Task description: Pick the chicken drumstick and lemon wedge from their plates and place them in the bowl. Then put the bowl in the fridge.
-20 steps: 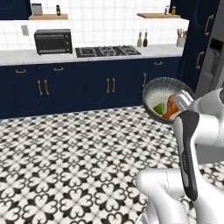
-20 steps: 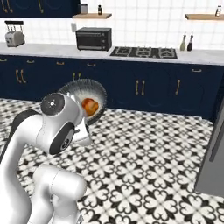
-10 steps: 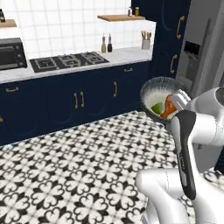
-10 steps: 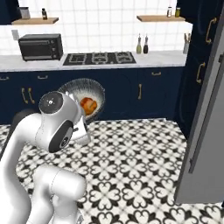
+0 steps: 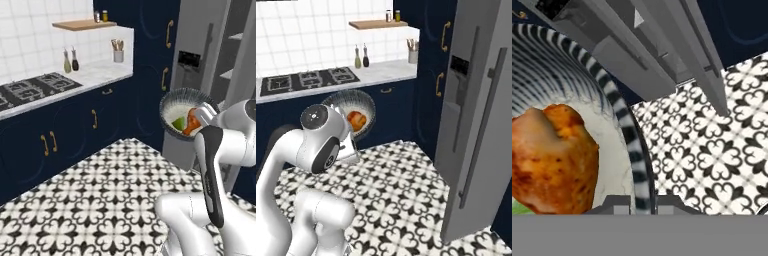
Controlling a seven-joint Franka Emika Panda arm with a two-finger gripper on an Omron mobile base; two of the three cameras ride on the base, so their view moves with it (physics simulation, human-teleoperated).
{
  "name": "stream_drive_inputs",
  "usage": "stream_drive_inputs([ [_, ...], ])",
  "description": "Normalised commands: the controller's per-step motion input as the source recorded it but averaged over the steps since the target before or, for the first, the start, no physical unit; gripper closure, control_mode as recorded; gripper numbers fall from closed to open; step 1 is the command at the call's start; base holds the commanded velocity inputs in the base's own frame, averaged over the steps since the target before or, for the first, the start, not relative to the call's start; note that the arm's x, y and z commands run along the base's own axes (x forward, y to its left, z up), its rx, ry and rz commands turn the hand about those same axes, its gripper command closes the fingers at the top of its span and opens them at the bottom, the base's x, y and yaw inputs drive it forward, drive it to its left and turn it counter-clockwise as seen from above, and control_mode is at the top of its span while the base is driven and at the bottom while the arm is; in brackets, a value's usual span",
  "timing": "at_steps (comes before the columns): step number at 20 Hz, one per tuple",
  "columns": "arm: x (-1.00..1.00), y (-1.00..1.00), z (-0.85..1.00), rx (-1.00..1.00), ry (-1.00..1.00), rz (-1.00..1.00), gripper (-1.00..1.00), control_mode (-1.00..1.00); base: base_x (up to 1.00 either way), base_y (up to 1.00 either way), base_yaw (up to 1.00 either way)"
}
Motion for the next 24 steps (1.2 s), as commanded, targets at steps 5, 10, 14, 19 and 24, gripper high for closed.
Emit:
stream_drive_inputs([
  [5, 0.00, 0.00, 0.00, 0.00, 0.00, 0.00, 1.00, 1.00, 0.56, 1.00, -0.65],
  [10, 0.00, 0.00, 0.00, 0.00, 0.00, 0.00, 1.00, 1.00, 0.46, 1.00, -0.59],
  [14, 0.00, 0.00, 0.00, 0.00, 0.00, 0.00, 1.00, 1.00, 0.58, 1.00, -0.59],
  [19, 0.00, 0.00, 0.00, 0.00, 0.00, 0.00, 1.00, 1.00, 0.83, 0.97, -0.72],
  [24, 0.00, 0.00, 0.00, 0.00, 0.00, 0.00, 1.00, 1.00, 1.00, 0.98, -0.66],
])
